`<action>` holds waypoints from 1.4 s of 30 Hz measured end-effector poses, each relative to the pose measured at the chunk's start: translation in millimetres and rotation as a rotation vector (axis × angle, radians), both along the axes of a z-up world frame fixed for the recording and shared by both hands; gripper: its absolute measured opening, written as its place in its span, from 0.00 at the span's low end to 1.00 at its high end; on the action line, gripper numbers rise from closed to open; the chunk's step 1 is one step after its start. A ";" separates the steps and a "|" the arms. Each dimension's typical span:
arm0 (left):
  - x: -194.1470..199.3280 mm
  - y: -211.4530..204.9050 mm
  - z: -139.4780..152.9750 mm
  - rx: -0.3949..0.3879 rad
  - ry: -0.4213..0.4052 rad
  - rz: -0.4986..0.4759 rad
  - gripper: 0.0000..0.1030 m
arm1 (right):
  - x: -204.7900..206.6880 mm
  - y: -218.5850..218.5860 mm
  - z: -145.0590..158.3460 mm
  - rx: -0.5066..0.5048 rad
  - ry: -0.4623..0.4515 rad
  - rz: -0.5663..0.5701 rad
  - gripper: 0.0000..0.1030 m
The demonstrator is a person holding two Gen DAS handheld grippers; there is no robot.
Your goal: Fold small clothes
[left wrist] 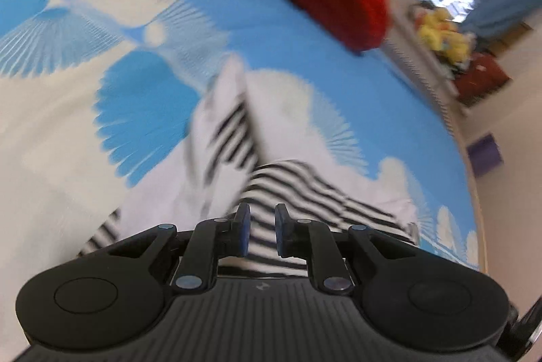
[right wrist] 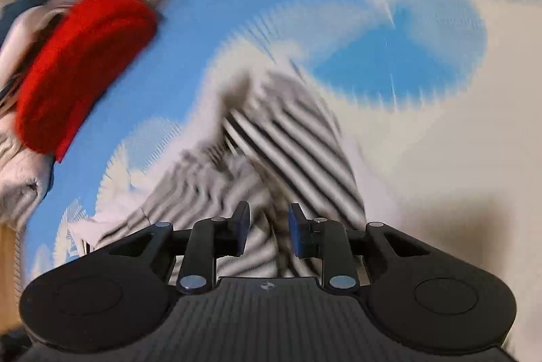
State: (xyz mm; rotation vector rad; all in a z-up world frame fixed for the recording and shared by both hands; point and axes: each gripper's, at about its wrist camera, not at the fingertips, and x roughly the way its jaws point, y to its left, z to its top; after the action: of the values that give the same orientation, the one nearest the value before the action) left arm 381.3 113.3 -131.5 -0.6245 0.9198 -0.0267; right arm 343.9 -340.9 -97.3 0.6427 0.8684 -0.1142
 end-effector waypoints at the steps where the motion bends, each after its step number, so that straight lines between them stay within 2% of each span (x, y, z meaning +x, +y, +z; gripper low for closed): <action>1: 1.3 -4.0 -0.2 -0.004 -0.007 -0.019 0.14 | -1.0 3.1 8.8 -0.032 -0.060 0.028 0.27; 2: 3.9 -7.8 -4.1 -0.008 0.007 -0.034 0.14 | 0.9 2.1 10.6 -0.032 -0.098 0.049 0.28; 4: 7.8 -12.3 -22.1 0.002 0.090 -0.046 0.14 | 9.1 -2.1 5.7 0.050 -0.123 0.116 0.35; 6: 12.2 -10.9 -46.4 0.064 0.243 -0.027 0.11 | 18.9 -2.1 -12.3 0.121 -0.060 0.164 0.38; 7: 12.2 -9.0 -53.1 0.085 0.272 -0.011 0.06 | 22.7 -0.4 -23.4 0.114 0.011 0.168 0.38; 9: 13.8 -8.3 -46.8 0.086 0.256 -0.007 0.06 | 28.7 5.4 -45.4 0.007 0.184 0.180 0.39; 10: 13.8 -9.3 -38.6 0.090 0.225 -0.014 0.07 | 29.0 6.9 -52.4 -0.048 0.233 0.172 0.38; 12: 12.3 -11.7 -22.6 0.089 0.153 -0.033 0.07 | 26.8 5.4 -46.9 -0.044 0.210 0.151 0.39; 14: 9.6 -16.9 -13.5 0.044 0.107 -0.064 0.07 | 21.7 6.3 -28.7 -0.035 0.116 0.139 0.39; 15: 10.2 -21.0 -14.2 0.024 0.104 -0.086 0.07 | 21.4 8.4 -21.0 -0.034 0.061 0.144 0.39; 17: 14.7 -26.1 -26.6 0.031 0.155 -0.110 0.07 | 18.7 15.0 -11.9 -0.017 0.004 0.178 0.41; 18: 16.8 -27.4 -37.5 0.056 0.218 -0.109 0.07 | 20.7 18.1 -13.8 0.004 0.012 0.197 0.41; 20: 14.6 -23.3 -48.1 0.086 0.306 -0.077 0.02 | 25.0 21.4 -29.8 0.029 0.114 0.211 0.41; 22: 11.1 -19.3 -34.2 0.068 0.279 -0.063 0.03 | 20.9 22.1 -40.3 -0.052 0.221 0.180 0.42; 23: 8.8 -19.9 -18.1 0.081 0.226 -0.070 0.04 | 17.4 23.9 -36.0 -0.094 0.212 0.171 0.42; 26: -4.9 -19.4 30.3 0.141 0.062 -0.080 0.04 | 5.7 23.0 -2.7 -0.151 0.091 0.182 0.42; 29: -23.1 -20.3 65.1 0.195 -0.046 -0.067 0.05 | -12.0 17.6 33.2 -0.193 -0.047 0.177 0.42; 32: -49.5 -17.6 91.0 0.215 -0.092 -0.060 0.05 | -33.4 15.3 69.6 -0.244 -0.150 0.134 0.42; 35: -93.1 -8.4 116.4 0.230 -0.116 -0.044 0.05 | -71.6 5.1 115.3 -0.226 -0.315 0.139 0.42; 38: -145.6 -5.4 133.9 0.280 -0.148 -0.098 0.08 | -121.2 -9.9 153.1 -0.233 -0.446 0.116 0.47; 40: -183.3 -2.0 133.2 0.304 -0.173 -0.137 0.14 | -153.8 -25.3 163.0 -0.224 -0.514 0.135 0.48; 42: -212.6 1.0 119.5 0.330 -0.169 -0.154 0.18 | -184.4 -42.3 155.5 -0.234 -0.526 0.139 0.48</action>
State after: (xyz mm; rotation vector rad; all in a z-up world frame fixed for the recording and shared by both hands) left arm 168.7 114.3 -12.0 -0.2409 0.7843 -0.0631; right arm 159.4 -383.3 58.2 0.3636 0.3799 0.0775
